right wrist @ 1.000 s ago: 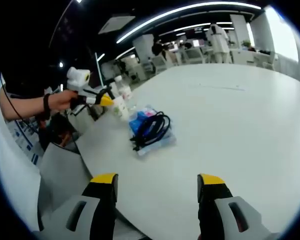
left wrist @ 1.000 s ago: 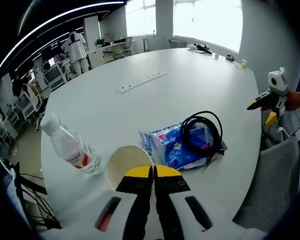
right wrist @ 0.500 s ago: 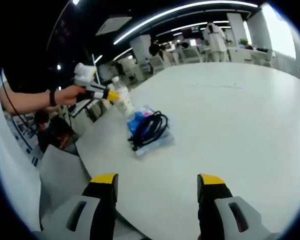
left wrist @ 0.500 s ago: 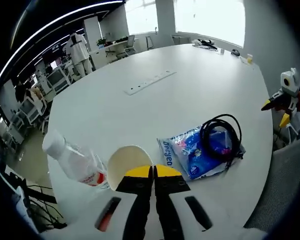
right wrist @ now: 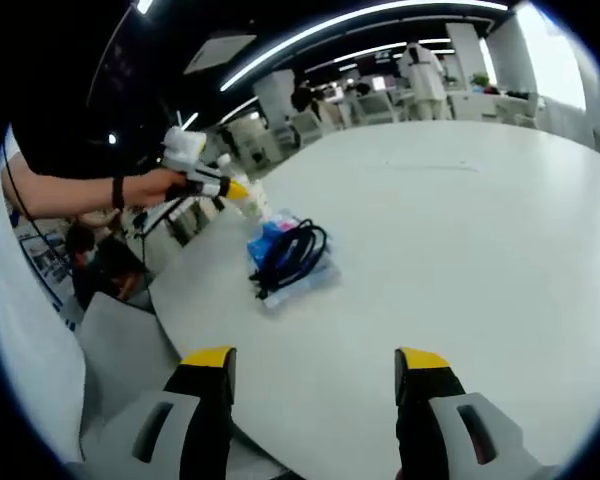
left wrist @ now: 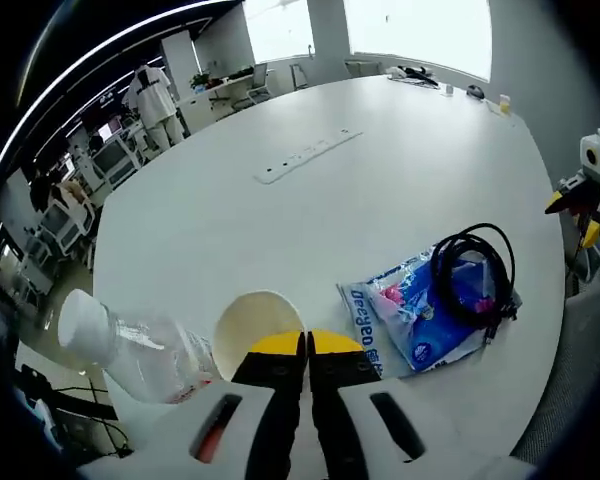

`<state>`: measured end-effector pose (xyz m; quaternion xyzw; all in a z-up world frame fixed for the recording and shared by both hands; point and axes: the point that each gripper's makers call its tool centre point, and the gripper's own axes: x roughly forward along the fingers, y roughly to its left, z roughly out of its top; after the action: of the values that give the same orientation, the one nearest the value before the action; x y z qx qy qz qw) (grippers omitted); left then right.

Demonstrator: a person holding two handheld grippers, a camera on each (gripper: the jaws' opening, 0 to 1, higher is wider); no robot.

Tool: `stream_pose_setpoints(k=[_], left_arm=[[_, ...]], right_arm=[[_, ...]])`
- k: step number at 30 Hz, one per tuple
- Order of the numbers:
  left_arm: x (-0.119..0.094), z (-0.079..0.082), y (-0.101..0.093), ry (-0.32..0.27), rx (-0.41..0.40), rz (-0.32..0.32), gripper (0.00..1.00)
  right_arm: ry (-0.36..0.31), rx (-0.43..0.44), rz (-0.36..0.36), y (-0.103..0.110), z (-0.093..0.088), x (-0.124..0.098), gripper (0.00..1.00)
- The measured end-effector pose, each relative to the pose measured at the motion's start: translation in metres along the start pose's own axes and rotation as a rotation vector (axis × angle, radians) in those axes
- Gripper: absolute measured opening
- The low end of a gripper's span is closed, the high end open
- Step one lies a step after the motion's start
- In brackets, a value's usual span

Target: Arrange the tabletop items into an orderly group along one side of the table until the central work area is clear of visible clutter.

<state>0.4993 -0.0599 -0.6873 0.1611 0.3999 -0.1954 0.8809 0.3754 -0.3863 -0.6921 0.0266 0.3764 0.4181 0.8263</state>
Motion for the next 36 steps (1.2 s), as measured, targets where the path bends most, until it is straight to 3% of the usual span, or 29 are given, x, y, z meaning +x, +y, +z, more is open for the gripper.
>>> stream_pose_setpoints(k=[9, 18, 24, 36], left_arm=[[0.010, 0.002, -0.002, -0.008, 0.015, 0.002, 0.00], [0.013, 0.005, 0.011, -0.017, 0.006, 0.022, 0.00], [0.007, 0.008, 0.010, -0.036, -0.028, 0.017, 0.08], [-0.014, 0.010, 0.015, -0.098, -0.094, 0.037, 0.11]], right_arm=[[0.002, 0.017, -0.017, -0.008, -0.003, -0.003, 0.65], [0.014, 0.012, -0.017, -0.010, -0.001, -0.002, 0.65], [0.016, 0.003, -0.010, -0.008, 0.003, 0.002, 0.65], [0.020, -0.019, 0.009, -0.001, 0.005, 0.007, 0.65]])
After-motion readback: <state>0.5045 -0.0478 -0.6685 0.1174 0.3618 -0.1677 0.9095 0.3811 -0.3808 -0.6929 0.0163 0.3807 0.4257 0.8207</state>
